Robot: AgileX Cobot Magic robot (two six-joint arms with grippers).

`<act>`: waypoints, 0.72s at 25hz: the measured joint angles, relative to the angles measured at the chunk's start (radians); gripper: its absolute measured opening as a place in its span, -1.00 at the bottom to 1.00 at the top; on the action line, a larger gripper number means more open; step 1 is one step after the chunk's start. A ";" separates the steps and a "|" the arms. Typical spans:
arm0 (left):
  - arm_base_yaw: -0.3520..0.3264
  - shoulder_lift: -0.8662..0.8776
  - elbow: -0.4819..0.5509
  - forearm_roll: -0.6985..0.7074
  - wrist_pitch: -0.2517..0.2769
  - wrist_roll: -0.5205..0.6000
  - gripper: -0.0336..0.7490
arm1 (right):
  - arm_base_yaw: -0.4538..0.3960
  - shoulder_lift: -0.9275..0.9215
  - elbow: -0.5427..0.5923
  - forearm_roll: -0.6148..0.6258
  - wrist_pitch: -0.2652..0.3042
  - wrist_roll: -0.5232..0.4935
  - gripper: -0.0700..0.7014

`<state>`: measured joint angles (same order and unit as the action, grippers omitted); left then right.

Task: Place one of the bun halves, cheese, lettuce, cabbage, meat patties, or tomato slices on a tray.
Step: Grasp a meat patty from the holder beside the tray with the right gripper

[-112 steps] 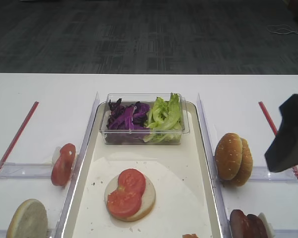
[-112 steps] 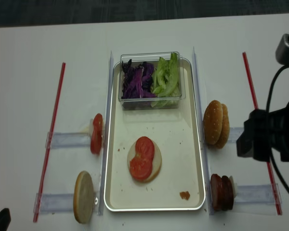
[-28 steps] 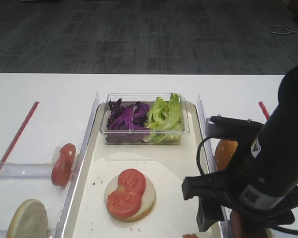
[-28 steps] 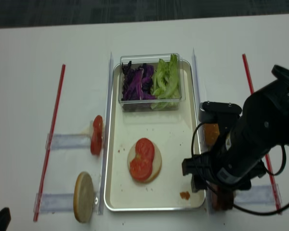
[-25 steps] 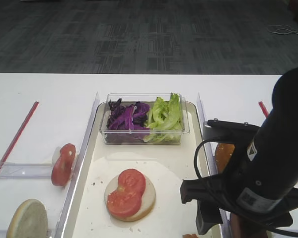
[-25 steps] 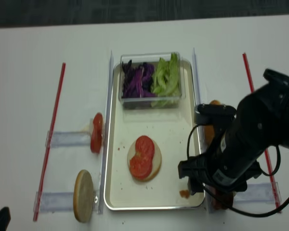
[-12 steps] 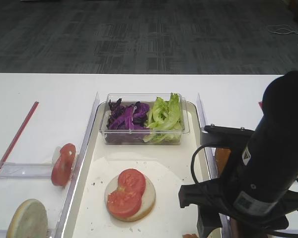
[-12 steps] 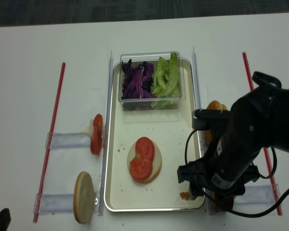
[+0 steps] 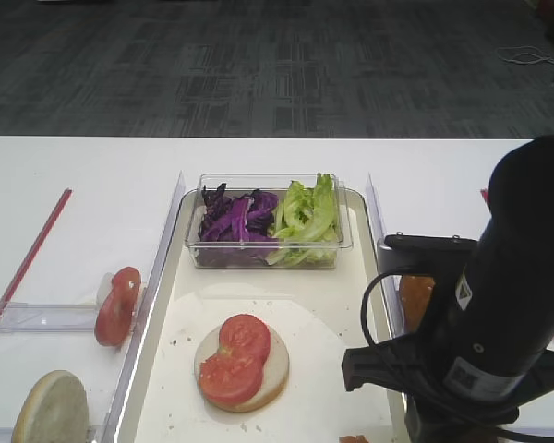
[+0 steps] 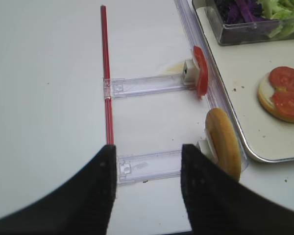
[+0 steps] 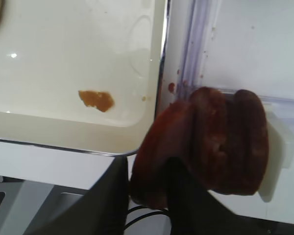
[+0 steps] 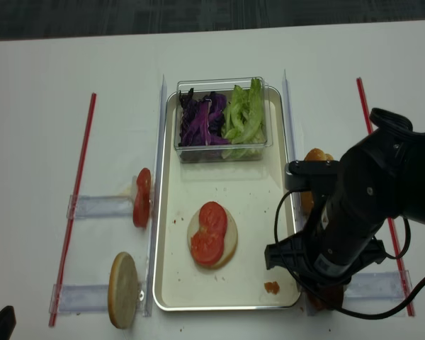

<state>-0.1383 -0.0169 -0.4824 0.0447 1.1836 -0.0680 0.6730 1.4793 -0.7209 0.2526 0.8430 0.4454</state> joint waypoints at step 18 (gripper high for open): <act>0.000 0.000 0.000 0.000 0.000 0.000 -0.17 | 0.000 0.000 0.000 -0.038 0.030 0.040 -0.53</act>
<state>-0.1383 -0.0169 -0.4824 0.0447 1.1836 -0.0680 0.6730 1.4793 -0.7209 0.2144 0.8733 0.4851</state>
